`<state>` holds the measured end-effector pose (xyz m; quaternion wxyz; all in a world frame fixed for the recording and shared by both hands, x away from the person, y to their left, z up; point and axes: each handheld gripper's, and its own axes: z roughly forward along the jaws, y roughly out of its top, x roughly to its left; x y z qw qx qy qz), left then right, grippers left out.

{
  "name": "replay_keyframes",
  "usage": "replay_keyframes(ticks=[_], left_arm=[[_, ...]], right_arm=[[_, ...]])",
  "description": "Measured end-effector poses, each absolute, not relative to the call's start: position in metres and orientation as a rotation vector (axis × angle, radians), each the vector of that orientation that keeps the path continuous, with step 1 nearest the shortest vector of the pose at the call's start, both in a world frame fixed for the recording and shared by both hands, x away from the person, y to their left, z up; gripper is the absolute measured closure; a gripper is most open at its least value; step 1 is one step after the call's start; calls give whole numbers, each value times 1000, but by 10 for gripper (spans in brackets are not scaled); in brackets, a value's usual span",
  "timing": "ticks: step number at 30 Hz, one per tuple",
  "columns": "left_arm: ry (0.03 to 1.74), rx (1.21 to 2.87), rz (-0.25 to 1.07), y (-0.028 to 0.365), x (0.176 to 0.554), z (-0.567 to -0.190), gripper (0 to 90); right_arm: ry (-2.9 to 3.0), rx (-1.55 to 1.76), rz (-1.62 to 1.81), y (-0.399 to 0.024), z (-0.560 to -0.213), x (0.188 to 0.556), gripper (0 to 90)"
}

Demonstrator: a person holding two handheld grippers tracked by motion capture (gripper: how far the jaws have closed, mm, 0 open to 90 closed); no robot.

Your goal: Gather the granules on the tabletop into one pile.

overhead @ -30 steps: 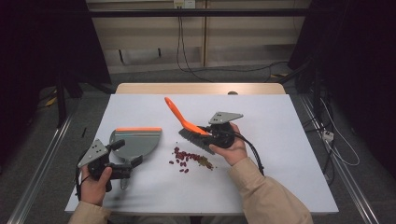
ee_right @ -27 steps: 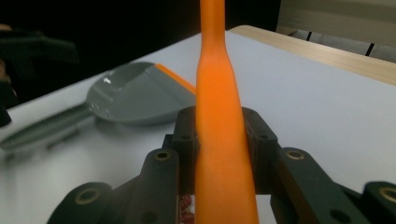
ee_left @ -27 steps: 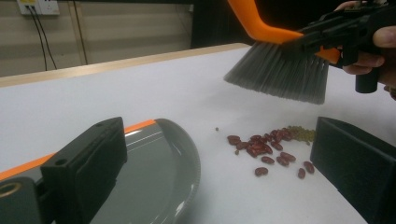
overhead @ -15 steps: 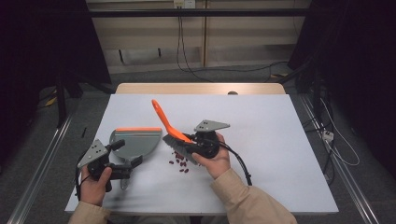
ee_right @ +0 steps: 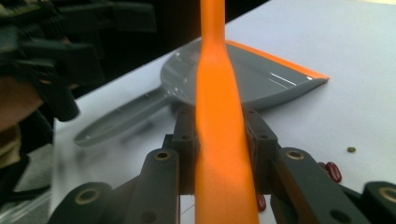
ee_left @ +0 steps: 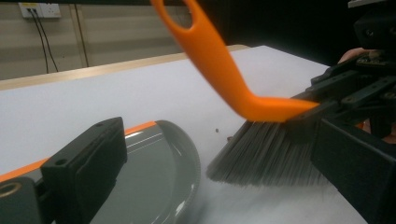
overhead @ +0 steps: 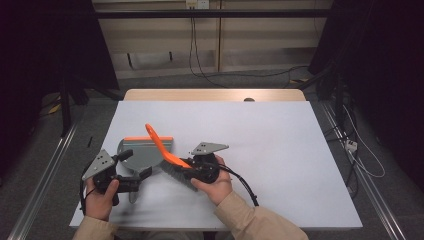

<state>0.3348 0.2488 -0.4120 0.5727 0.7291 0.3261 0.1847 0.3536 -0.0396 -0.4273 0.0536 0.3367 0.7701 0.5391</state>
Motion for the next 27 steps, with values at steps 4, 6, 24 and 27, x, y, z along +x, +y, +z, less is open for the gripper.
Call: replay_keyframes(ticks=[4,6,24,27], left_arm=[[764,1712,434,249,335,-412,36],[766,1709,433,250,335,-412,36],[766,1704,434,250,334,-412,36],[763,1708,438,251,334,-411,36]], right_arm=[[2370,1066,1609,-35,-437,358,711],[2355,1084,1579,-36,-439,361,711],[2289,1281,1567,-69,-445,374,711],[2279,1295,1560,-74,-445,374,711]])
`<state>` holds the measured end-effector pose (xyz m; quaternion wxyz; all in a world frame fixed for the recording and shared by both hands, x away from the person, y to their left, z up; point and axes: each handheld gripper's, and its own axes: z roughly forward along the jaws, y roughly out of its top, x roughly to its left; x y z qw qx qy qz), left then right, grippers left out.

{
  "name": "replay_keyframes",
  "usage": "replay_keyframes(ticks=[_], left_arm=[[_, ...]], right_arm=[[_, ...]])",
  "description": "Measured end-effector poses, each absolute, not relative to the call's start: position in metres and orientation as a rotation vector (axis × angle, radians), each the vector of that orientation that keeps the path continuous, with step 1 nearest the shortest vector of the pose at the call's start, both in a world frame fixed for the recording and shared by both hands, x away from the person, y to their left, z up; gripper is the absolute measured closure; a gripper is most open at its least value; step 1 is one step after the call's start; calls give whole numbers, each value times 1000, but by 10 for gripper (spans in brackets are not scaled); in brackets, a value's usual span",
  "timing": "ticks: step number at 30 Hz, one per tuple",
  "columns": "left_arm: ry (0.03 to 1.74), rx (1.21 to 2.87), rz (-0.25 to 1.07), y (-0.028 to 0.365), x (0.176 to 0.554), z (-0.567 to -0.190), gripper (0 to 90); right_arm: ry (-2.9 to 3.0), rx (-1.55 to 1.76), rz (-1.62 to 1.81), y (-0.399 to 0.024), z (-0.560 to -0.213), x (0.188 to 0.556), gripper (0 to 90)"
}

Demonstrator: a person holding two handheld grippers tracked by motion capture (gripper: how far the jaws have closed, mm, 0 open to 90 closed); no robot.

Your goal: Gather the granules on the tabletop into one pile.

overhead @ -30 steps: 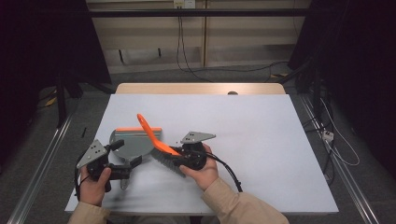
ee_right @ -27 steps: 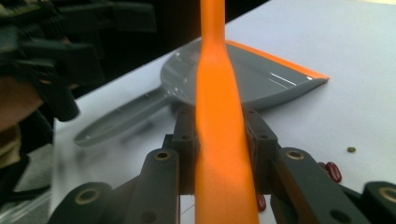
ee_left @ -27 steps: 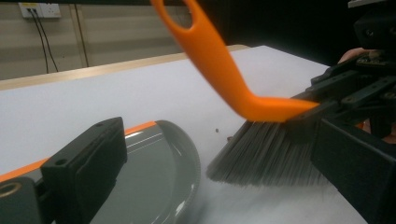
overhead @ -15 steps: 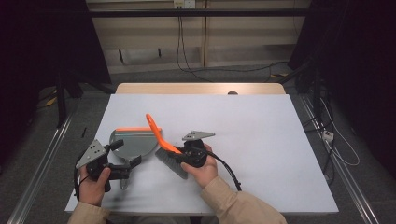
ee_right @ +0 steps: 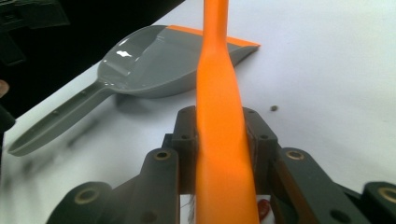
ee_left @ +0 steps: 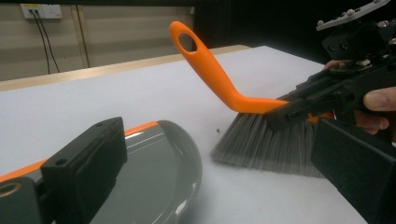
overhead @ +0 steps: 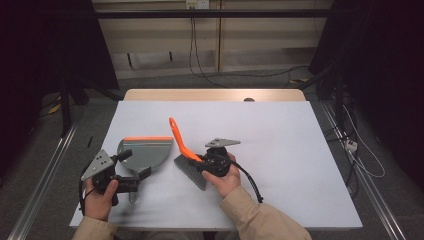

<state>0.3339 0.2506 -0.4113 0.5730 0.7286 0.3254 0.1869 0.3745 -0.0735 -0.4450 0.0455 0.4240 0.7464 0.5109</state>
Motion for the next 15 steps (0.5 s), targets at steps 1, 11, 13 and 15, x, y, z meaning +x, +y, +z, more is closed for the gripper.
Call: replay_keyframes(ticks=[1,11,13,15], left_arm=[[763,1708,439,251,334,-411,36],[763,1705,440,250,333,-411,36],[765,1708,441,251,333,-411,36],[764,1710,442,251,333,-411,36]], right_arm=[[2280,1297,1559,-75,-445,375,711],[2262,1327,1543,-93,-444,375,711],[2261,1329,1540,-96,-444,375,710],[2258,1330,1536,-99,-444,375,710]])
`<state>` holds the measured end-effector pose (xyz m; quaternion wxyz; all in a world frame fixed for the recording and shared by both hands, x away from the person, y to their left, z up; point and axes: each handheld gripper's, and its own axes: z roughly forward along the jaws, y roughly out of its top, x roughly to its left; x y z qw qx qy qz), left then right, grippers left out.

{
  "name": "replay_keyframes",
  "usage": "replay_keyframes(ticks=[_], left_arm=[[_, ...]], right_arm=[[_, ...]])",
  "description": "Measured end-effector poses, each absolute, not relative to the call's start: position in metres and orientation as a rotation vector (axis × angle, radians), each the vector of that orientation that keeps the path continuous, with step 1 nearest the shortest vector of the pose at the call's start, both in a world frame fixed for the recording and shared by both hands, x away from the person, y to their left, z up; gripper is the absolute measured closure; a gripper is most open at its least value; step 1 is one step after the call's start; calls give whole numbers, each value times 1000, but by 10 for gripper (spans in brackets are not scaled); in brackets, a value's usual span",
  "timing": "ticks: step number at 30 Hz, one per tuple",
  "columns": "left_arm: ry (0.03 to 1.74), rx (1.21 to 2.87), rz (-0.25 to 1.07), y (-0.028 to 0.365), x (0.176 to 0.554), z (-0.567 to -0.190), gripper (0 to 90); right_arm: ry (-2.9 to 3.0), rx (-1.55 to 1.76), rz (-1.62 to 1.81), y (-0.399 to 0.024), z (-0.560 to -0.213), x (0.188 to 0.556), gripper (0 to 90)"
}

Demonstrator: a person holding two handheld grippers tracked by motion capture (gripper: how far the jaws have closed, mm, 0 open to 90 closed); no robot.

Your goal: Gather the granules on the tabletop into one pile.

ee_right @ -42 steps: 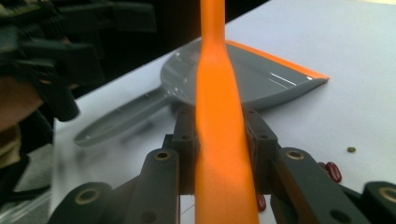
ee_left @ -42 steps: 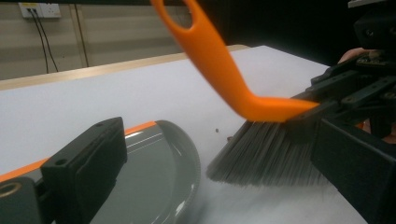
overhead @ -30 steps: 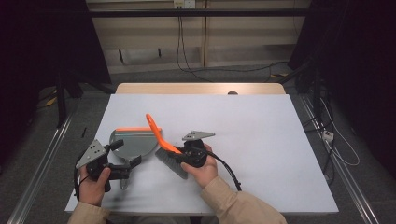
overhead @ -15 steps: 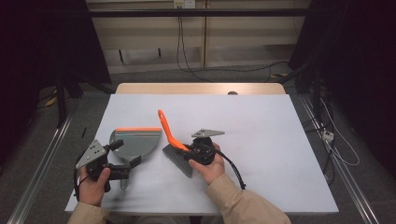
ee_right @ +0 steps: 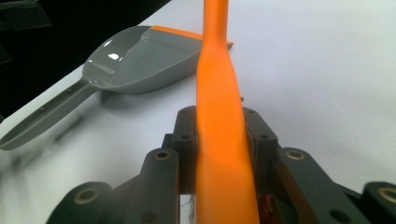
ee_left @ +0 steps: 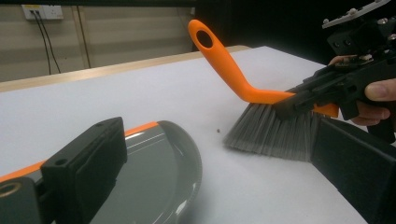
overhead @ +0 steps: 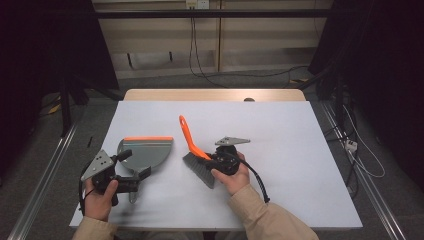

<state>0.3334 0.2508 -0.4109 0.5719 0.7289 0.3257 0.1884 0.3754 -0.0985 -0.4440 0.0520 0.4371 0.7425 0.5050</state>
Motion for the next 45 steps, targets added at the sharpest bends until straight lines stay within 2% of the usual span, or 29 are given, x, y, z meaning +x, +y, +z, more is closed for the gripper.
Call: replay_keyframes(ticks=[25,33,45], left_arm=[[766,1706,440,249,334,-411,36],[762,1706,438,249,334,-411,36],[758,1709,437,250,334,-411,36]], right_arm=[[2219,1347,1562,-120,-435,375,712],[2158,1337,1633,-93,-421,380,712],[2143,1400,1596,-53,-430,397,712]])
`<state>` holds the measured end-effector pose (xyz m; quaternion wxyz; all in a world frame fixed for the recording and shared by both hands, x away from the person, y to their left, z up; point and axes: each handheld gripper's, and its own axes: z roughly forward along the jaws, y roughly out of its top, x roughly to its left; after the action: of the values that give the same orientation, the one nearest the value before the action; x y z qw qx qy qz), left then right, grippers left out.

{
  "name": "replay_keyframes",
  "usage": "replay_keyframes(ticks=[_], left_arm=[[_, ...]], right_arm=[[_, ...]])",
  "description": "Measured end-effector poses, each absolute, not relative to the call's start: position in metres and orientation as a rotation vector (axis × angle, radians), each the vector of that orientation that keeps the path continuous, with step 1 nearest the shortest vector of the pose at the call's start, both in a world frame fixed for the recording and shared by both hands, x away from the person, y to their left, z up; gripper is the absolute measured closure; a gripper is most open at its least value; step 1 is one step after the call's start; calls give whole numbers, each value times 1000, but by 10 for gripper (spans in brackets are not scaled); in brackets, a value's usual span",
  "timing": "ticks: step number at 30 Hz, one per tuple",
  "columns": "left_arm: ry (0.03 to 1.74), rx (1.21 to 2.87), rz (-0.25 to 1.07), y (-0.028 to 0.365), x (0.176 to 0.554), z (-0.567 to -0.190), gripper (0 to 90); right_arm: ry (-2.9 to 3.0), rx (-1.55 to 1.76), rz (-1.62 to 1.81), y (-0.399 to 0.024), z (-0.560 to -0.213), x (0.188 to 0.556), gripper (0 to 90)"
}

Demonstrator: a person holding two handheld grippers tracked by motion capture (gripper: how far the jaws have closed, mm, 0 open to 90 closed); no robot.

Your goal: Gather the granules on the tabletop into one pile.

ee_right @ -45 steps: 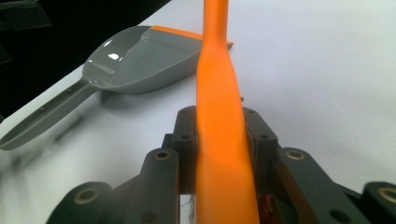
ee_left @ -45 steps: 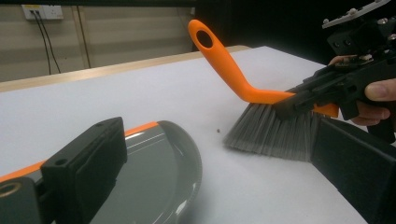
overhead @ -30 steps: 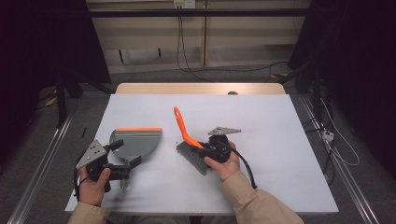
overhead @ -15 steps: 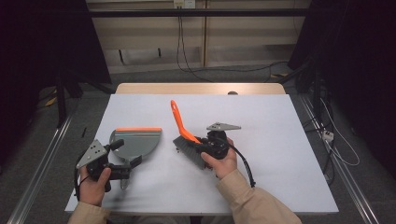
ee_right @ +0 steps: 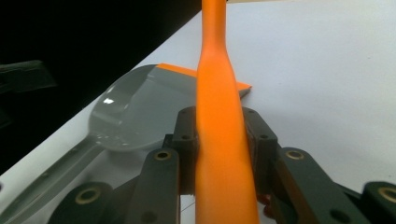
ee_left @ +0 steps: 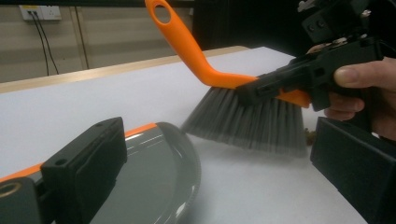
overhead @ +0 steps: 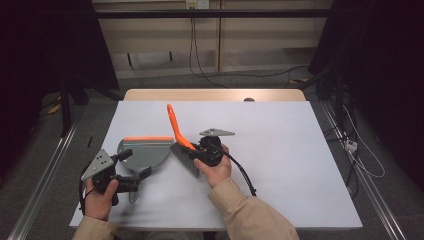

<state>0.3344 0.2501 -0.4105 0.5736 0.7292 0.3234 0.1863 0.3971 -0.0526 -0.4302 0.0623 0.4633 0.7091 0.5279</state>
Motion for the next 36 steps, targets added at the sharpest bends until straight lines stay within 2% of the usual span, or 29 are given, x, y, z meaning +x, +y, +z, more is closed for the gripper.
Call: replay_keyframes(ticks=[13,36], left_arm=[[757,1709,440,251,335,-411,36],[761,1717,441,248,334,-411,36]], right_arm=[[2101,1565,1501,-66,-445,413,711],[2064,1583,1460,-108,-444,402,710]])
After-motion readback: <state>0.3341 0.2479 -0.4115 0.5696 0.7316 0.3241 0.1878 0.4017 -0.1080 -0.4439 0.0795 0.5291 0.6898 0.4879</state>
